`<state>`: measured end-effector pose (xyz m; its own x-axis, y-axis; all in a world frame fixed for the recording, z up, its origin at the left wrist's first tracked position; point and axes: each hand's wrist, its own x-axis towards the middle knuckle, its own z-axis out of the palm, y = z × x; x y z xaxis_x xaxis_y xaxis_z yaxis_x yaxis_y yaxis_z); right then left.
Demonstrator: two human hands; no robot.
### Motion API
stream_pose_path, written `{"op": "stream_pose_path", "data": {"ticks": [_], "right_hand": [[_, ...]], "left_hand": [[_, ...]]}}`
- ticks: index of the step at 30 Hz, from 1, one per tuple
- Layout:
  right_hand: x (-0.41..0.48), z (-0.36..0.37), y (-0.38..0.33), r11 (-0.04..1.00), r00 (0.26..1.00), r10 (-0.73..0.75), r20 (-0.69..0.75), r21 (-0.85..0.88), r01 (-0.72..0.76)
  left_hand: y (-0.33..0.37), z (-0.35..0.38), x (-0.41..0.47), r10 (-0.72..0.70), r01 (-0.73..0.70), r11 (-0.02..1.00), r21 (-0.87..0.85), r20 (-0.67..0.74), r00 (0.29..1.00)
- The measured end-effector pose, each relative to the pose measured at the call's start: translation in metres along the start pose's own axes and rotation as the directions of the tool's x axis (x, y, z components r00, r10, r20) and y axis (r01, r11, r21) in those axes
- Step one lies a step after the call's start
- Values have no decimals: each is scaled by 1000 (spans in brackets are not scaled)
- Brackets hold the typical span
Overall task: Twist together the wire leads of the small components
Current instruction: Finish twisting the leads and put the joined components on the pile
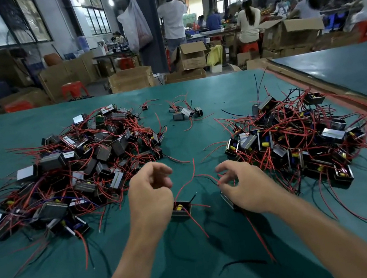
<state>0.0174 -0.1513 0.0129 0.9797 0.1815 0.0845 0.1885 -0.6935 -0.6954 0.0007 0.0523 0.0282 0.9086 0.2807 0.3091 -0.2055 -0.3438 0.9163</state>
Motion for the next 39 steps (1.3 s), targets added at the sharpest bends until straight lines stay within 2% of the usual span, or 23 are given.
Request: {"op": "stream_pose_path", "data": {"ticks": [2, 5, 8, 12, 15, 18, 23, 30, 34, 39], "right_hand": [[1, 1, 0, 1000, 1000, -14, -28, 5, 14], [2, 1, 1, 999, 999, -35, -41, 7, 35], [2, 2, 2, 999, 998, -44, -48, 27, 45], [-1, 2, -4, 993, 981, -111, -161, 33, 117], [-9, 2, -17, 963, 964, -258, -58, 65, 262], [-18, 7, -26, 938, 935, -347, 70, 38, 345], [-21, 13, -30, 926, 921, -372, 118, -22, 377], [-22, 18, -27, 918, 910, -378, 170, -62, 393], [-16, 19, -22, 937, 934, -333, 130, -61, 343], [-15, 16, -22, 940, 939, -338, 66, -23, 341]], "left_hand": [[0, -1, -1, -22, 22, 1000, 12, -45, 999], [9, 0, -6, 1, 1, 999, -39, 51, 999], [13, 3, -11, 55, -55, 998, -3, 141, 988], [10, 6, -13, 66, -76, 996, 54, 165, 984], [8, 4, -11, -2, -22, 992, 126, 192, 981], [9, 5, -11, -58, -3, 979, 204, 293, 954], [5, 6, -11, -106, -35, 953, 299, 441, 891], [12, -1, -14, -123, -40, 960, 278, 543, 830], [10, -2, -15, -97, -89, 950, 301, 550, 829], [8, 0, -16, -2, -215, 912, 351, 525, 851]]}}
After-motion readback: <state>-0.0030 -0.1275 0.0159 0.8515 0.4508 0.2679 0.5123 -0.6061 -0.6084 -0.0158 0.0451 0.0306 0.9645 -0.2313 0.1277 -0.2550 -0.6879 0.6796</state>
